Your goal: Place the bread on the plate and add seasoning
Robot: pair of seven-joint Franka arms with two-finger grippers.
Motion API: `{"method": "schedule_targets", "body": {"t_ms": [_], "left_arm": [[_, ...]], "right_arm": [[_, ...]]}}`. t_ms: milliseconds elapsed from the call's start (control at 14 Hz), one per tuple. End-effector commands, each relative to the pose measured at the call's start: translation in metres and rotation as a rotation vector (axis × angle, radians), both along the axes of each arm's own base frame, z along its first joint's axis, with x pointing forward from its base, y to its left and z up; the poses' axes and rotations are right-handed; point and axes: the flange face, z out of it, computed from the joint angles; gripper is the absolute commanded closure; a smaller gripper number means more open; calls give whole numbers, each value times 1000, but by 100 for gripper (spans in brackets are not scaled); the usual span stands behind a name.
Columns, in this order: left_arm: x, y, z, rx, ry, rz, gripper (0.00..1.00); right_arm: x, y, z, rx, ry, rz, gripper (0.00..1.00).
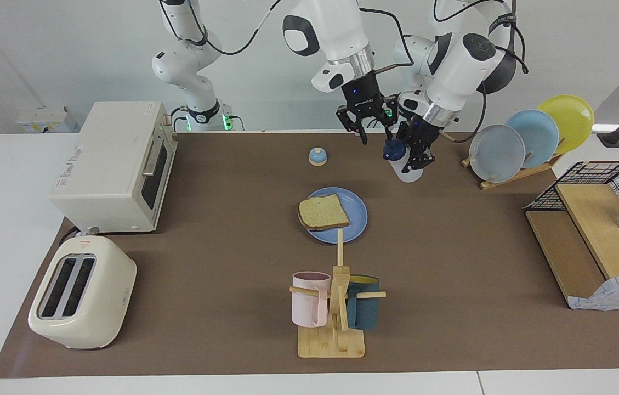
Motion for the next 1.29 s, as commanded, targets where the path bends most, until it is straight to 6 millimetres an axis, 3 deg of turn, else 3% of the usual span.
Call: {"method": "schedule_targets", "body": {"t_ms": [0,72,287,788,860,931,1218], "left_arm": [[-7,1,1,-25,-8,16,100],[-7,1,2,-27,-9,17,100],[-7,1,2,-27,-7,18,100],[-7,1,2,-27,-6,24,100],[-7,1,2,-28,-7,24,100],[-7,1,2,-27,-7,24,100],[-9,-4,3,-38,-4,22,100]], "right_arm": [[2,1,7,13,-5,-34,45],[2,2,7,14,-6,-34,47],[3,2,7,17,-12,-35,66],[9,2,11,41,-26,-44,65],[11,7,0,24,-20,-39,66],[18,0,3,10,-21,-46,66],[17,4,8,31,-30,-48,69]]}}
